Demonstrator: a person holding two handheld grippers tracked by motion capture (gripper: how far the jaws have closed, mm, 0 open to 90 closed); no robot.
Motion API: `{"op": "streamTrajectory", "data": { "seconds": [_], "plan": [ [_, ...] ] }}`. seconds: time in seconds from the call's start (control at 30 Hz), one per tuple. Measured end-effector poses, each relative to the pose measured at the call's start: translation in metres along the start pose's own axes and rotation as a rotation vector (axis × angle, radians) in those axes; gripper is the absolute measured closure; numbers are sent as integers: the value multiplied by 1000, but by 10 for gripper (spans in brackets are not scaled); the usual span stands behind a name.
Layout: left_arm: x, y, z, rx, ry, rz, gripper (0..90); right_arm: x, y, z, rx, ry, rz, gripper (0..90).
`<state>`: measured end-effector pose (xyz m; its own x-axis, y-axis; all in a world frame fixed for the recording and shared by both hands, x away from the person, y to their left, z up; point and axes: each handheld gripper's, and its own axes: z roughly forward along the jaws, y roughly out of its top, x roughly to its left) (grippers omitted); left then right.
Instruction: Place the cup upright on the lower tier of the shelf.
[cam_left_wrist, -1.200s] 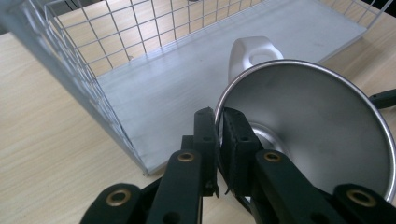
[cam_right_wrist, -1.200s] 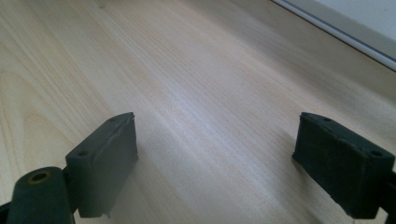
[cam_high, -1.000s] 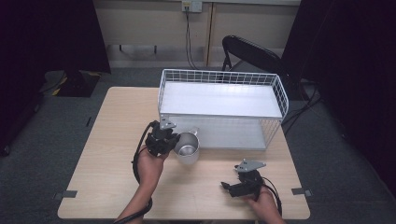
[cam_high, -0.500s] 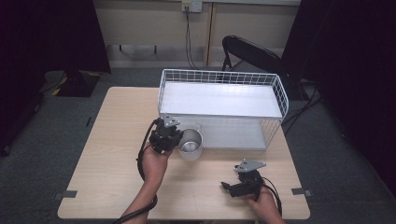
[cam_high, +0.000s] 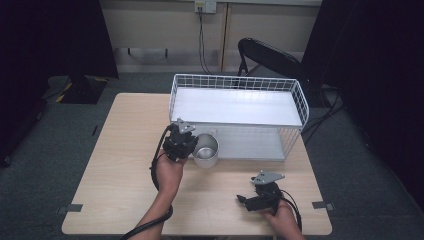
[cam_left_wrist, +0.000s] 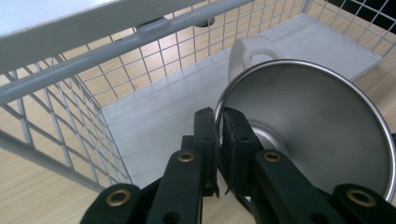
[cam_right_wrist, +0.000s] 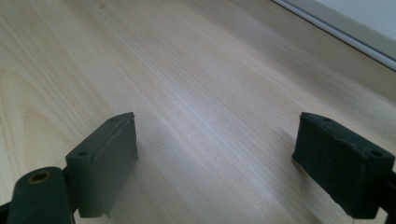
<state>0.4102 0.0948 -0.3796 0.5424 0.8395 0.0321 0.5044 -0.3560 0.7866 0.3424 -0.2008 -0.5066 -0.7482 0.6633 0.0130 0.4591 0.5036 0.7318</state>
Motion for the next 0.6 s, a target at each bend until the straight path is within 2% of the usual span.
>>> {"op": "streamTrajectory", "data": {
  "seconds": [0.23,0.6],
  "plan": [
    [-5,4,5,-6,8,14,852,0,0,0,0,0,0,123],
    [-7,12,11,-21,14,7,851,0,0,0,0,0,0,124]
  ]
}}
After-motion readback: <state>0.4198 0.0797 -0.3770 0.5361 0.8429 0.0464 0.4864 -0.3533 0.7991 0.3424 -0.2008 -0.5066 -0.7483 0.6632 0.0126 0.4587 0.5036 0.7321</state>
